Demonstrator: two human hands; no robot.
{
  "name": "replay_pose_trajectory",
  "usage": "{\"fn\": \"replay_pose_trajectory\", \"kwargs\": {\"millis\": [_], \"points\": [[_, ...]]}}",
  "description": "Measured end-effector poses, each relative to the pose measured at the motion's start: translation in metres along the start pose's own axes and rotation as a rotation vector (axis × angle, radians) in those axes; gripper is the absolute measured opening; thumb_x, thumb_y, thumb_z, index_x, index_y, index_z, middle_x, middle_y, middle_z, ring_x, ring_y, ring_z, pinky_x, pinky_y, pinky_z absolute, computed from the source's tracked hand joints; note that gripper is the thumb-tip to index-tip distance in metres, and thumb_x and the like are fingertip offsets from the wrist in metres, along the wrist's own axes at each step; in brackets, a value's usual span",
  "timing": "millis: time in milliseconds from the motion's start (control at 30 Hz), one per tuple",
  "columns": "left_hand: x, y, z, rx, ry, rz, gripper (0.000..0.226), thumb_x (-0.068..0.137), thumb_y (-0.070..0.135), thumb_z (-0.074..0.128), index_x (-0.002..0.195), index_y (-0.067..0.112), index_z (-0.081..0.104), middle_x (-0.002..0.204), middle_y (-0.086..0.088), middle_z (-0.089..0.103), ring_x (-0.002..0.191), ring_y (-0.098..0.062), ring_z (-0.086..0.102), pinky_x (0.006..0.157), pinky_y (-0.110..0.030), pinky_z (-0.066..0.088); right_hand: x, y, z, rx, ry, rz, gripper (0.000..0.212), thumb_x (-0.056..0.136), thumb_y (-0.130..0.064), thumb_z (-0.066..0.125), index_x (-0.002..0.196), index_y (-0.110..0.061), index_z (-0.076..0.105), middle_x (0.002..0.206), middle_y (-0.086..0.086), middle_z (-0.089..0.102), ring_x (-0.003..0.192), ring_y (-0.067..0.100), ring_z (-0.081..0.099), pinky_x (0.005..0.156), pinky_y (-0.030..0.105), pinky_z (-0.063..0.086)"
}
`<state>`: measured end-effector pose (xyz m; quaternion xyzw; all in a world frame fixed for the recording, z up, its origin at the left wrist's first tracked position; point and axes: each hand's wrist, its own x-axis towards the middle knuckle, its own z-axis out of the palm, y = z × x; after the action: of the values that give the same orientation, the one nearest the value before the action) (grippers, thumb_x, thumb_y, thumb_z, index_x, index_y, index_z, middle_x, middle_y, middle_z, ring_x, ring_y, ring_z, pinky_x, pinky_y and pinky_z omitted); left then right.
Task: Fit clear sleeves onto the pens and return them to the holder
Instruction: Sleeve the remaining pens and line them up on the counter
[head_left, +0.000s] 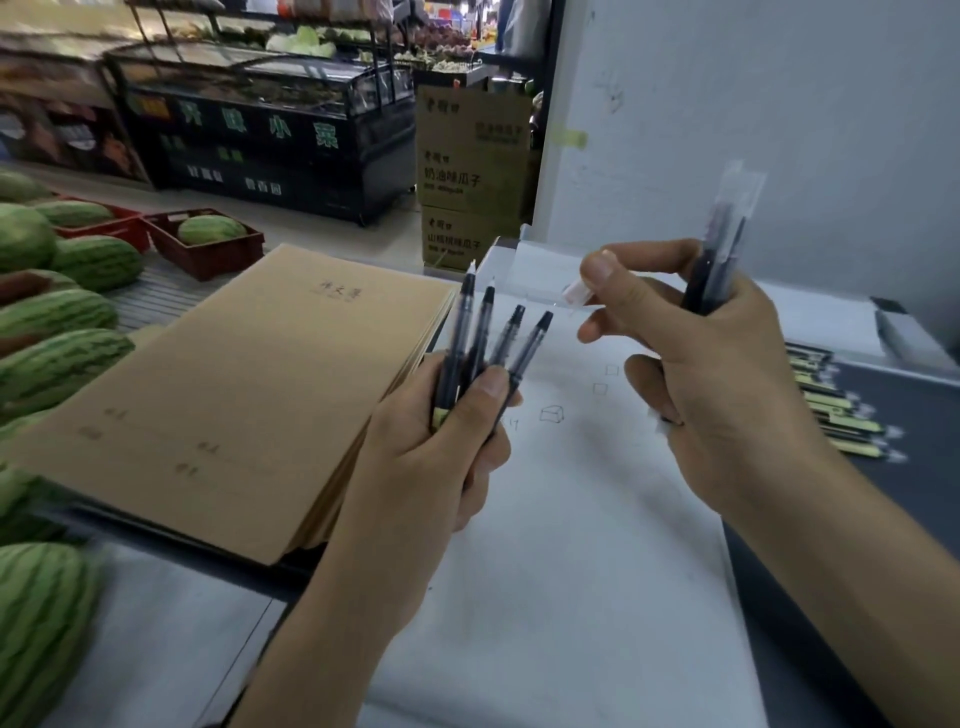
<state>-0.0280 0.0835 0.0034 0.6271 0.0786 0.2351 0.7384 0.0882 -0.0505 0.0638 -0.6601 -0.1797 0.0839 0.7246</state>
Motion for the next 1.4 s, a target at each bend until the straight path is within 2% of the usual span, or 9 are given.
{"fn": "replay_pose_trajectory", "kwargs": {"millis": [133,267,433,533,867,1033,1167,1333,1400], "points": [[0.0,0.0,0.001,0.009,-0.001,0.002,0.032,0.1,0.035,0.059,0.094,0.004,0.06,0.061,-0.004,0.04,0.037,-0.01,0.023,0.039,-0.018,0.019,-0.001,-0.002,0.002,-0.021,0.015,-0.029,0.02,0.09,-0.034,0.081,0.102,-0.022,0.072,0.092,0.002,0.081,0.074,0.011,0.072,0.042,0.011,0.037],[-0.001,0.0,0.001,0.019,-0.001,0.004,0.032,0.098,0.036,0.058,0.093,0.005,0.061,0.061,-0.004,0.041,0.037,-0.009,0.023,0.039,-0.017,0.02,-0.001,-0.002,0.002,-0.044,0.053,-0.082,0.018,0.089,-0.036,0.082,0.1,-0.026,0.071,0.09,-0.002,0.081,0.072,0.01,0.073,0.065,0.027,0.042],[0.0,-0.001,0.001,0.038,-0.017,0.0,0.03,0.104,0.033,0.058,0.095,0.005,0.061,0.061,-0.002,0.041,0.039,-0.009,0.024,0.039,-0.016,0.021,-0.001,0.002,0.001,-0.098,0.014,-0.149,0.023,0.088,-0.032,0.084,0.104,-0.02,0.072,0.085,0.001,0.08,0.064,0.009,0.071,0.046,0.009,0.04],[-0.001,0.0,0.001,0.032,-0.014,-0.003,0.03,0.106,0.032,0.057,0.096,0.004,0.06,0.061,-0.001,0.041,0.04,-0.009,0.024,0.039,-0.016,0.021,-0.003,0.006,0.004,-0.127,-0.011,-0.204,0.024,0.086,-0.028,0.086,0.103,-0.016,0.074,0.078,0.004,0.077,0.055,0.008,0.066,0.047,0.009,0.042],[0.001,0.001,0.007,0.105,0.037,0.061,0.031,0.107,0.024,0.052,0.093,-0.004,0.052,0.05,0.011,0.038,0.039,-0.006,0.024,0.038,-0.014,0.022,-0.016,0.019,0.019,-0.095,0.002,-0.241,0.007,0.096,-0.024,0.074,0.099,-0.02,0.068,0.079,0.003,0.074,0.064,0.015,0.071,0.049,0.01,0.041],[0.002,-0.001,0.007,0.159,0.068,0.077,0.025,0.108,0.025,0.053,0.091,0.006,0.053,0.053,0.009,0.04,0.041,-0.006,0.028,0.04,-0.014,0.024,-0.019,0.027,0.022,-0.068,-0.003,-0.212,0.004,0.098,-0.025,0.072,0.099,-0.024,0.068,0.075,0.002,0.072,0.061,0.009,0.065,0.051,0.011,0.042],[-0.001,0.001,0.008,0.156,0.092,0.063,0.024,0.108,0.026,0.053,0.085,0.018,0.056,0.052,0.009,0.04,0.039,-0.004,0.03,0.041,-0.013,0.025,-0.02,0.029,0.024,-0.055,0.001,-0.173,0.011,0.096,-0.032,0.074,0.103,-0.025,0.07,0.074,0.001,0.072,0.056,0.004,0.059,0.05,0.012,0.042],[0.001,0.004,0.009,0.025,0.123,-0.029,0.022,0.106,0.03,0.055,0.088,0.018,0.06,0.056,0.004,0.041,0.04,-0.005,0.031,0.038,-0.015,0.025,-0.025,0.029,0.031,0.03,-0.006,-0.065,0.026,0.089,-0.033,0.081,0.111,-0.038,0.069,0.074,-0.005,0.07,0.061,0.004,0.06,0.052,0.012,0.045],[0.002,0.004,0.011,0.035,0.122,-0.022,0.022,0.103,0.034,0.058,0.085,0.022,0.061,0.057,0.0,0.043,0.04,-0.006,0.032,0.037,-0.015,0.025,-0.025,0.03,0.03,0.048,-0.005,-0.003,0.026,0.086,-0.036,0.082,0.11,-0.036,0.071,0.071,-0.008,0.066,0.06,0.003,0.058,0.052,0.011,0.045]]}}
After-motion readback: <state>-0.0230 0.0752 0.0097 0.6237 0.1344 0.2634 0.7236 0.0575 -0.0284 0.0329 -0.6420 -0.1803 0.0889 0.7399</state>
